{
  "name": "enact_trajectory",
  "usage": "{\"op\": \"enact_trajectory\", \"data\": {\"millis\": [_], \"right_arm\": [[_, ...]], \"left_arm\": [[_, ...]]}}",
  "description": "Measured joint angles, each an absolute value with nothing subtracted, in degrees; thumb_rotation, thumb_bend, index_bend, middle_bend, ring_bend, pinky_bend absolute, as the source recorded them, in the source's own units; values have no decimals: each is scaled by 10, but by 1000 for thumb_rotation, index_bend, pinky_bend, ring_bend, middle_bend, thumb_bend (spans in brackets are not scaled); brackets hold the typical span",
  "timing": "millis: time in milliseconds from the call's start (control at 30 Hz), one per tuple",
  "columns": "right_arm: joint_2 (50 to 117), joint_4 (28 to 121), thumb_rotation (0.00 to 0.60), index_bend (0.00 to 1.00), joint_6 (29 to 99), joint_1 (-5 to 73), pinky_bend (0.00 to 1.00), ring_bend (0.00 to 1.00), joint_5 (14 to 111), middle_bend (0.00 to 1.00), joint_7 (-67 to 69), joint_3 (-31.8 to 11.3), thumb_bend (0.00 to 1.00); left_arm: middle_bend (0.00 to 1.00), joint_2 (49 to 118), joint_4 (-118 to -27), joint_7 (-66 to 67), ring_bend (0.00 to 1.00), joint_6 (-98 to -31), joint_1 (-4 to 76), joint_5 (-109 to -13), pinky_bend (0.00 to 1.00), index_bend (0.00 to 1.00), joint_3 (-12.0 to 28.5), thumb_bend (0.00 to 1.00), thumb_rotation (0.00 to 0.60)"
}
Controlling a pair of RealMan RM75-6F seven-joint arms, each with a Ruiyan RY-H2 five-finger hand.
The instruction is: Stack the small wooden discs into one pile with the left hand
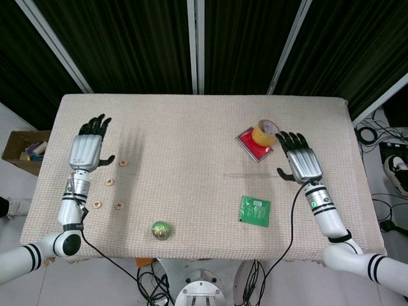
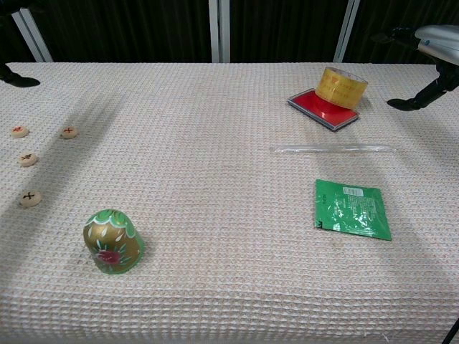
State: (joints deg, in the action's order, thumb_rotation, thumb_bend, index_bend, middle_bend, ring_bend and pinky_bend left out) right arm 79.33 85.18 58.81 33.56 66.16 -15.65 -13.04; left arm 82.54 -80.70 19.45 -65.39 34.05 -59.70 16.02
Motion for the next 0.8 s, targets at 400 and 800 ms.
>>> {"op": "enact_trajectory", "data": {"millis": [400,800], "right_arm": [[748,891,600,0,588,322,0,0,695,77,-93,-115,254],[601,961,600,0,732,209,0,0,868,152,109,-54,254]], "left_arm": [[69,790,-849,182,59,-639,329,-587,141,147,148,195,600],[136,737,-889,97,89,-626,262,-662,145,370,59,262,600]]}}
